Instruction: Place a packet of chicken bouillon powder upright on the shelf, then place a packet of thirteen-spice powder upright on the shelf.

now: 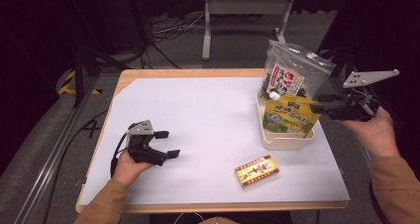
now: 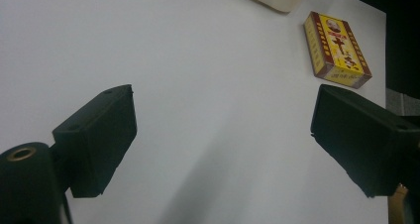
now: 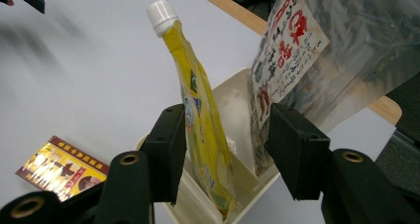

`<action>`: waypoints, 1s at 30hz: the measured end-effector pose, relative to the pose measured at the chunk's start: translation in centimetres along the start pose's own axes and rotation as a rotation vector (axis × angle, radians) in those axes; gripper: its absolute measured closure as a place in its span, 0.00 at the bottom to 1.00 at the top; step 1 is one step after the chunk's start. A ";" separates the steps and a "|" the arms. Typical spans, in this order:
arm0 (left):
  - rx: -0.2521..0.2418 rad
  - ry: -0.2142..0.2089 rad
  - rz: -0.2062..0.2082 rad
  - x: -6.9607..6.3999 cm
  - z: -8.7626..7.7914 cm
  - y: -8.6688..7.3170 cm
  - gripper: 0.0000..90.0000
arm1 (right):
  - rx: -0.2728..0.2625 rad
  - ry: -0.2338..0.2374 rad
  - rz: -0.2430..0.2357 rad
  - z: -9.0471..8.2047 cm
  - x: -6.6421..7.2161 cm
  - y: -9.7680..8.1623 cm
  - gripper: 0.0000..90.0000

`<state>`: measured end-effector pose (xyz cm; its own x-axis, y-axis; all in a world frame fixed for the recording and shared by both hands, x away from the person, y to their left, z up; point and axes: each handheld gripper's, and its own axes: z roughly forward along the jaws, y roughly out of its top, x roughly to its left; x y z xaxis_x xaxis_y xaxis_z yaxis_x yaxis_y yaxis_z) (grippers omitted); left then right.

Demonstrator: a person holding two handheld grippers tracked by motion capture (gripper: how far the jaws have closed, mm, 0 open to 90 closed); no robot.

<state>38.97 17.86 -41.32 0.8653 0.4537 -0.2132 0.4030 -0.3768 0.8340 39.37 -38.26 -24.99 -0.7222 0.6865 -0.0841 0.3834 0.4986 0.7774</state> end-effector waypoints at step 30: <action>0.151 -0.066 0.104 -5.3 4.7 4.3 0.08 | -0.062 0.041 0.012 -3.3 5.3 -1.3 0.39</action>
<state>37.54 9.99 -38.98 0.9202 0.3537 -0.1674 0.3465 -0.5375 0.7688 33.14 -36.98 -24.35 -0.7409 0.6697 -0.0499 0.3572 0.4559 0.8152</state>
